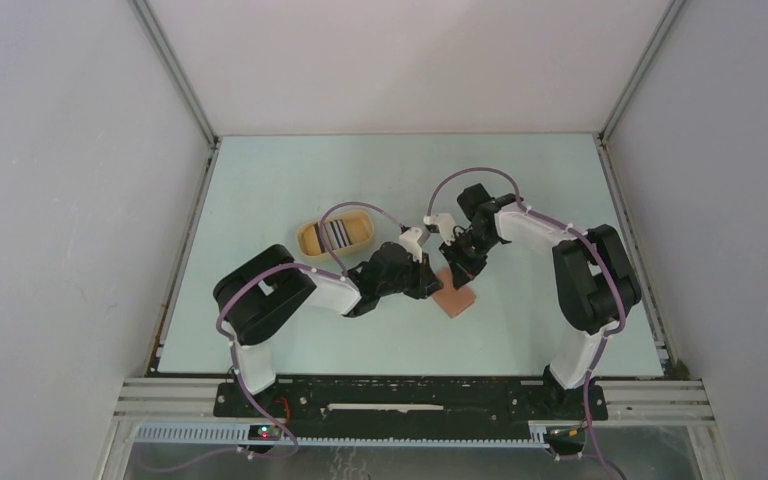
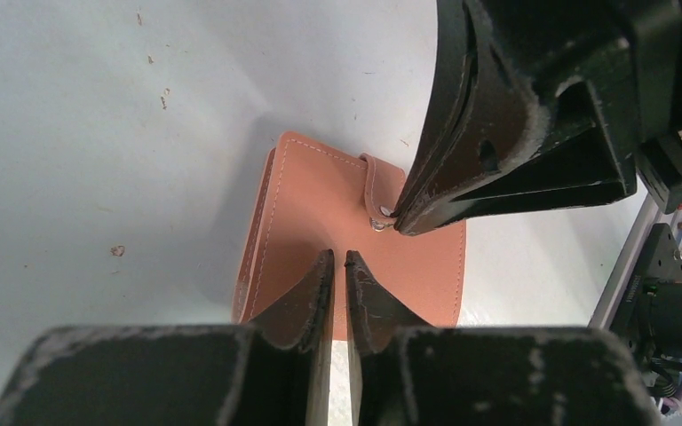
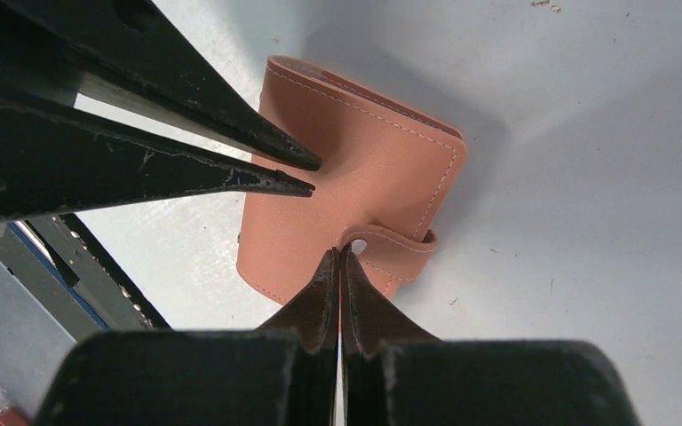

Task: Put the credit cards into the card holder
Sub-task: Close the card holder at the center of the board.

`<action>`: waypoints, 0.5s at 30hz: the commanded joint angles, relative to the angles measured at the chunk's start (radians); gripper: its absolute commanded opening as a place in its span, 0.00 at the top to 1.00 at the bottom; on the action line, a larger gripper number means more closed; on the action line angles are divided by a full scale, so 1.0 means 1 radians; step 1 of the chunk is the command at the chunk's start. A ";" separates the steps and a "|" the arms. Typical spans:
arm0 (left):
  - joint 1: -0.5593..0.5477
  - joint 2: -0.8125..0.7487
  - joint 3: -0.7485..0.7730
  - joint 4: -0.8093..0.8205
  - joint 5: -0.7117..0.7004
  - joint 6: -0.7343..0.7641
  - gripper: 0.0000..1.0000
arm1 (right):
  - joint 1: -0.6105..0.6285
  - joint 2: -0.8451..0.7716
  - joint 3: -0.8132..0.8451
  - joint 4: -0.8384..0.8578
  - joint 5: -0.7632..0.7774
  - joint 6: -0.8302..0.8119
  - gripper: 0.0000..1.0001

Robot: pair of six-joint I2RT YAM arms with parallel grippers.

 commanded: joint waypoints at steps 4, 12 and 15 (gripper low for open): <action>0.003 0.009 -0.007 0.034 0.019 -0.005 0.86 | 0.036 0.022 0.009 0.017 0.036 -0.006 1.00; 0.003 0.009 -0.010 0.037 0.021 -0.005 0.86 | 0.055 0.043 0.010 0.012 0.047 -0.004 1.00; 0.003 0.009 -0.011 0.039 0.021 -0.005 0.86 | 0.066 0.040 0.010 0.008 0.037 -0.007 1.00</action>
